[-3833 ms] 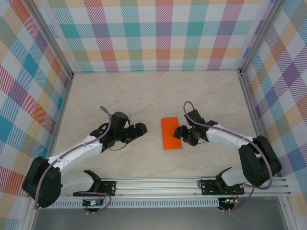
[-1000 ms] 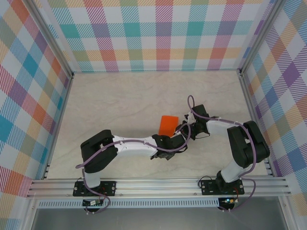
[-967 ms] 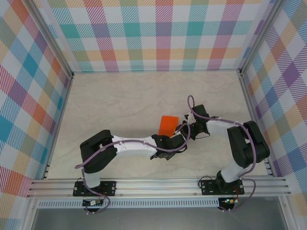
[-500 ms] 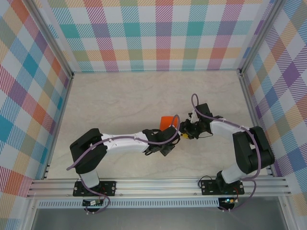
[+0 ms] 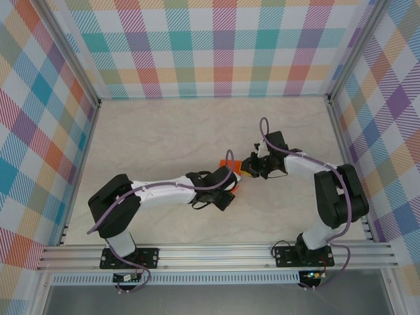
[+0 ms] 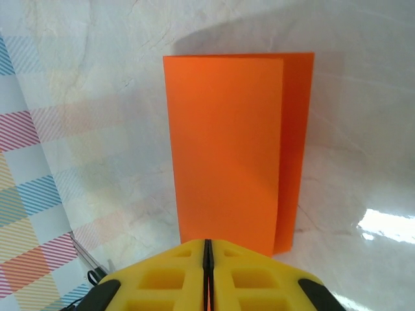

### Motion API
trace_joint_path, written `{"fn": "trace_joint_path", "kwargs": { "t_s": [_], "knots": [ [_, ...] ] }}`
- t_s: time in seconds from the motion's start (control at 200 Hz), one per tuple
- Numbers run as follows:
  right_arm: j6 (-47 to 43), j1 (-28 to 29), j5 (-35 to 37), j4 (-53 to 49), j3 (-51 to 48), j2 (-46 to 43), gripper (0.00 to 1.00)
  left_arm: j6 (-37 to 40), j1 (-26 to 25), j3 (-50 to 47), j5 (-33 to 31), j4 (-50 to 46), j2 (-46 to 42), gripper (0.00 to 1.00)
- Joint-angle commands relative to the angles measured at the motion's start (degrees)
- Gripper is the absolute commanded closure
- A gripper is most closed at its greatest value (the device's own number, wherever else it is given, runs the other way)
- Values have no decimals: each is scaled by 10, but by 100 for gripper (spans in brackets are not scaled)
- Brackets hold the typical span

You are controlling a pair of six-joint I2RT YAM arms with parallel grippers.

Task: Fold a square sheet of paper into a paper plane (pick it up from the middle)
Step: Third fold the triangle at the center of the table.

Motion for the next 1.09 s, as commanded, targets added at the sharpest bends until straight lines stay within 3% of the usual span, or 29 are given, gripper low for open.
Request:
{"fn": "trace_joint_path", "kwargs": {
  "t_s": [0.0,0.32,0.58,1.09],
  "knots": [
    [1,7,-44,8,43,45,89,-14,20,-7,51,6,-22,100],
    [-60,18,-17,-72,125,160,90,-28,64,1,126,15,-13,100],
    [-113,18,13,-128,151,194,91,-42,91,18,173,11,17,100],
    [-178,18,16,-178,194,216,90,-51,128,41,166,-2,50,100]
  ]
}}
